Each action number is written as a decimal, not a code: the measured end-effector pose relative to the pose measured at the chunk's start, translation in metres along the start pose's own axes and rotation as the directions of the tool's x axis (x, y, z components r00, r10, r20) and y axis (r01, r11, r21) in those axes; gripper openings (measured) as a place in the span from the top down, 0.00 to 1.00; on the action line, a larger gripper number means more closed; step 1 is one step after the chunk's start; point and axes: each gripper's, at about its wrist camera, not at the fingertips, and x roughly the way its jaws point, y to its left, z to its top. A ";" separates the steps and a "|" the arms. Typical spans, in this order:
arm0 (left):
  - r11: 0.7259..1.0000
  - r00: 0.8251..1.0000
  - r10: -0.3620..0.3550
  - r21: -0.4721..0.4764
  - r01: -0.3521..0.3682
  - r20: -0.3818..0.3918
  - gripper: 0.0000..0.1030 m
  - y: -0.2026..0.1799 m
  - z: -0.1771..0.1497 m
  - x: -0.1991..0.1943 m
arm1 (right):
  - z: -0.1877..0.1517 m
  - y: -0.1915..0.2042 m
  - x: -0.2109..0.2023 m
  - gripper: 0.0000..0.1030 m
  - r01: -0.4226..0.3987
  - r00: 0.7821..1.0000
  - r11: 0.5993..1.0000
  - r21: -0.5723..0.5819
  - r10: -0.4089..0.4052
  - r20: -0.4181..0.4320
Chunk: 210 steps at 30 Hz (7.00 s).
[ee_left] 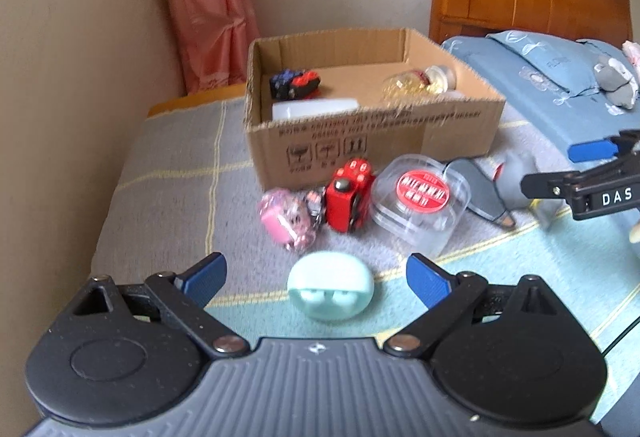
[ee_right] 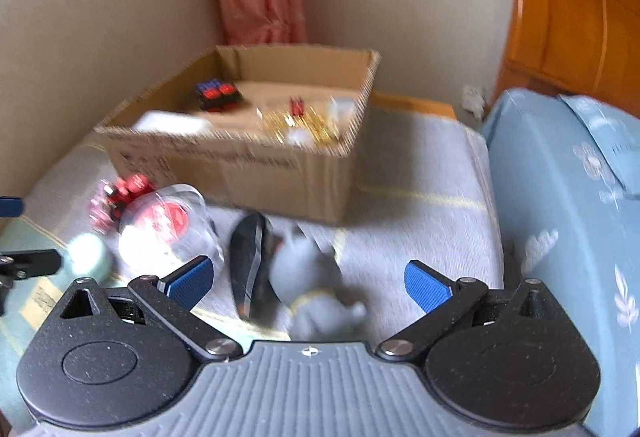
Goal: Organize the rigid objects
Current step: 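Move the left tool to the mint-green case and the right tool to the grey cat, then grasp the mint-green case with the left tool while the right tool grasps the grey cat, then carry the mint-green case and grey cat into the box, opening both tools, then move the left tool to the pink keychain and the right tool to the black tape dispenser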
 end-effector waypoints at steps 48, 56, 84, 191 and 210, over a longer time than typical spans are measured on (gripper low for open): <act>0.991 0.992 -0.129 0.030 0.130 -0.011 0.41 0.006 -0.021 0.047 | -0.056 0.000 0.016 0.00 0.163 0.987 0.981 0.101 -0.163 -0.006; 0.991 0.992 -0.128 0.032 0.128 -0.014 0.41 0.005 -0.020 0.048 | -0.040 0.010 0.017 0.00 0.098 0.994 0.987 0.127 -0.103 0.038; 0.985 0.987 -0.152 0.071 0.155 -0.051 0.37 0.003 -0.012 0.053 | -0.024 0.007 0.027 0.23 0.131 0.991 0.981 0.140 -0.134 0.013; 0.979 0.993 -0.120 0.169 0.117 0.013 0.06 0.032 0.143 0.041 | 0.208 0.012 0.058 0.00 -0.035 0.997 0.991 -0.128 0.045 0.070; 0.986 0.995 -0.097 0.139 0.092 0.033 0.03 0.031 0.105 -0.001 | 0.129 0.032 -0.021 0.00 -0.076 0.991 0.985 -0.157 0.091 0.093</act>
